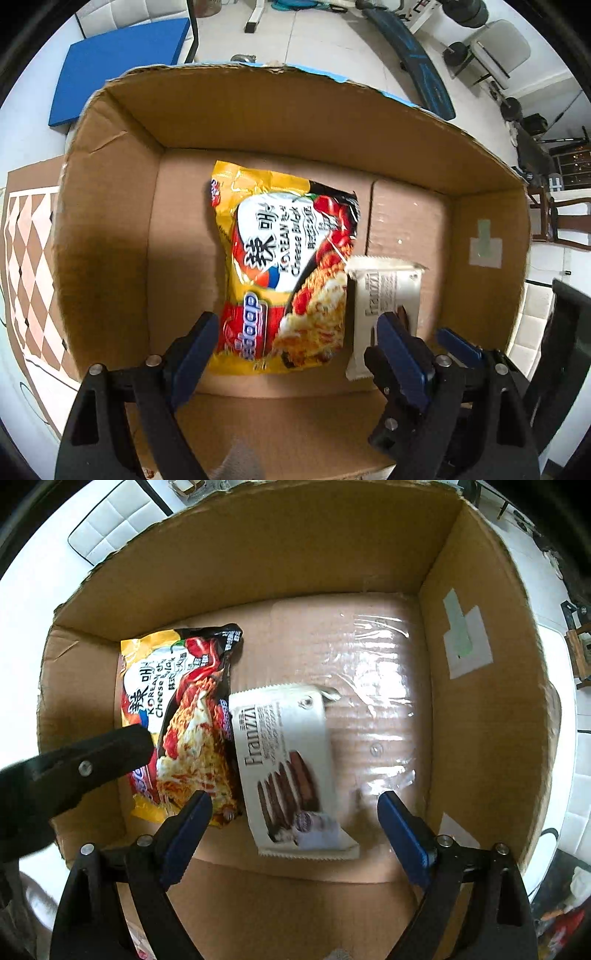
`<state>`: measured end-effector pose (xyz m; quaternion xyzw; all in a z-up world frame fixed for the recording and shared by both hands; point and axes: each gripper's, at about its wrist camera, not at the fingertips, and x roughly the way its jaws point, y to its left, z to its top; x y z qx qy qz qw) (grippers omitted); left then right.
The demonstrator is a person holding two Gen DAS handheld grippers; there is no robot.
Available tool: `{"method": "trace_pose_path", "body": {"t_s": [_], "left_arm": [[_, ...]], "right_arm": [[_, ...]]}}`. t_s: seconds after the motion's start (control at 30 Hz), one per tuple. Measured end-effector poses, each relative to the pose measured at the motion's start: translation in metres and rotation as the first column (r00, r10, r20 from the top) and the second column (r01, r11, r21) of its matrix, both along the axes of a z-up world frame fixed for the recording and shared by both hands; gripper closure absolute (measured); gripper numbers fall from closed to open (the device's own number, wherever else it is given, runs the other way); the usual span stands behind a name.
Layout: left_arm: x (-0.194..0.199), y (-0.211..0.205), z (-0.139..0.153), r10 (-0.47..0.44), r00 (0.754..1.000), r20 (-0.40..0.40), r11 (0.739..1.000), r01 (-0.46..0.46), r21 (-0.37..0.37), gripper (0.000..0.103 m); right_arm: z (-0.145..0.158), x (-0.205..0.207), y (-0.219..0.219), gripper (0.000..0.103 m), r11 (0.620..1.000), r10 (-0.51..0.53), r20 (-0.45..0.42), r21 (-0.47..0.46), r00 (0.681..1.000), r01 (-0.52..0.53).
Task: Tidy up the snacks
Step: 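Carry both packs into the cardboard box and open both tools to release them, then grasp the red sauce packet with the left tool while the right tool grasps the yellow panda bag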
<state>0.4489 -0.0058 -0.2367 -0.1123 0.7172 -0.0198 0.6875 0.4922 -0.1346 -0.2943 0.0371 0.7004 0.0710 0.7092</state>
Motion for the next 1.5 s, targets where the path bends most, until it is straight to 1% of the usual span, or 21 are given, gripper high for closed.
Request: {"method": "trace_pose_path", "body": {"t_s": [0.1, 0.23, 0.47, 0.5, 0.53, 0.63, 0.7, 0.77, 0.83, 0.93, 1.0, 1.03, 1.13, 1.17, 1.2, 1.23, 1.27, 1.37, 1.43, 1.47, 1.5], "left_arm": [[-0.016, -0.006, 0.013, -0.012, 0.999, 0.036, 1.0, 0.011, 0.014, 0.016], [-0.039, -0.004, 0.037, -0.003, 0.993, 0.114, 0.999, -0.002, 0.044, 0.016], [-0.075, 0.017, 0.078, 0.029, 0.971, 0.238, 0.994, -0.054, 0.1, 0.016], [-0.087, 0.016, 0.087, 0.039, 0.965, 0.259, 0.993, -0.067, 0.1, 0.016], [-0.087, 0.037, 0.085, 0.044, 0.962, 0.27, 0.992, -0.074, 0.1, 0.016], [-0.114, 0.037, 0.093, 0.049, 0.951, 0.305, 0.989, -0.089, 0.118, 0.016], [-0.137, 0.035, 0.096, 0.036, 0.948, 0.315, 0.986, -0.086, 0.144, 0.016], [-0.164, 0.033, 0.094, 0.019, 0.95, 0.313, 0.982, -0.076, 0.172, 0.016], [-0.192, 0.028, 0.08, -0.016, 0.96, 0.281, 0.979, -0.042, 0.198, 0.016], [-0.23, 0.022, 0.054, -0.063, 0.976, 0.208, 0.976, 0.016, 0.218, 0.016], [-0.253, 0.021, 0.034, -0.085, 0.984, 0.157, 0.974, 0.048, 0.222, 0.016], [-0.264, 0.021, 0.025, -0.09, 0.988, 0.128, 0.975, 0.061, 0.215, 0.016], [-0.288, 0.023, 0.001, -0.091, 0.994, 0.067, 0.977, 0.077, 0.197, 0.016], [-0.294, 0.023, -0.004, -0.09, 0.995, 0.053, 0.978, 0.078, 0.193, 0.016], [-0.298, 0.024, -0.011, -0.091, 0.995, 0.039, 0.978, 0.082, 0.193, 0.016], [-0.301, 0.024, -0.017, -0.096, 0.995, 0.025, 0.977, 0.089, 0.192, 0.016], [-0.306, 0.023, -0.021, -0.101, 0.995, 0.016, 0.976, 0.096, 0.195, 0.016], [-0.313, 0.017, -0.036, -0.133, 0.991, -0.009, 0.969, 0.132, 0.209, 0.016], [-0.317, 0.012, -0.044, -0.156, 0.987, -0.021, 0.963, 0.157, 0.218, 0.016], [-0.319, 0.01, -0.049, -0.171, 0.985, -0.025, 0.959, 0.172, 0.226, 0.016], [-0.32, 0.007, -0.052, -0.182, 0.983, -0.028, 0.956, 0.184, 0.229, 0.016]], "right_arm": [[0.007, -0.012, -0.001, 0.01, 1.0, 0.008, 0.013, -0.002, 1.0, -0.008], [0.02, -0.033, 0.0, 0.01, 1.0, 0.019, 0.054, -0.014, 0.998, -0.018], [0.07, -0.074, -0.005, 0.01, 1.0, 0.026, 0.154, 0.005, 0.988, -0.027], [0.075, -0.082, -0.006, 0.01, 1.0, 0.026, 0.162, 0.01, 0.986, -0.028], [0.084, -0.085, -0.008, 0.01, 1.0, 0.024, 0.165, 0.014, 0.986, -0.026], [0.096, -0.102, -0.017, 0.01, 0.999, 0.003, 0.152, 0.045, 0.988, -0.01], [0.102, -0.122, -0.019, 0.01, 0.998, -0.017, 0.127, 0.066, 0.992, 0.008], [0.099, -0.148, -0.027, 0.01, 0.996, -0.031, 0.1, 0.084, 0.995, 0.023], [0.091, -0.177, -0.039, 0.01, 0.995, -0.056, 0.069, 0.088, 0.996, 0.05], [0.071, -0.22, -0.059, 0.01, 0.986, -0.134, -0.006, 0.101, 0.991, 0.134], [0.053, -0.251, -0.078, 0.01, 0.961, -0.236, -0.095, 0.126, 0.967, 0.247], [0.044, -0.265, -0.087, 0.01, 0.941, -0.291, -0.138, 0.138, 0.947, 0.309], [0.012, -0.312, -0.112, 0.01, 0.844, -0.447, -0.288, 0.178, 0.847, 0.506], [-0.003, -0.33, -0.119, 0.01, 0.797, -0.499, -0.339, 0.18, 0.797, 0.576], [-0.013, -0.342, -0.124, 0.01, 0.761, -0.535, -0.374, 0.176, 0.758, 0.624], [-0.022, -0.351, -0.127, 0.01, 0.73, -0.562, -0.4, 0.172, 0.724, 0.661], [-0.034, -0.36, -0.129, 0.01, 0.689, -0.592, -0.432, 0.166, 0.681, 0.705], [-0.061, -0.372, -0.131, 0.01, 0.604, -0.647, -0.478, 0.154, 0.594, 0.782], [-0.074, -0.369, -0.128, 0.01, 0.59, -0.666, -0.474, 0.137, 0.576, 0.796], [-0.078, -0.365, -0.126, 0.011, 0.598, -0.668, -0.467, 0.127, 0.58, 0.791], [-0.081, -0.361, -0.122, 0.017, 0.61, -0.668, -0.458, 0.115, 0.587, 0.784]]}}
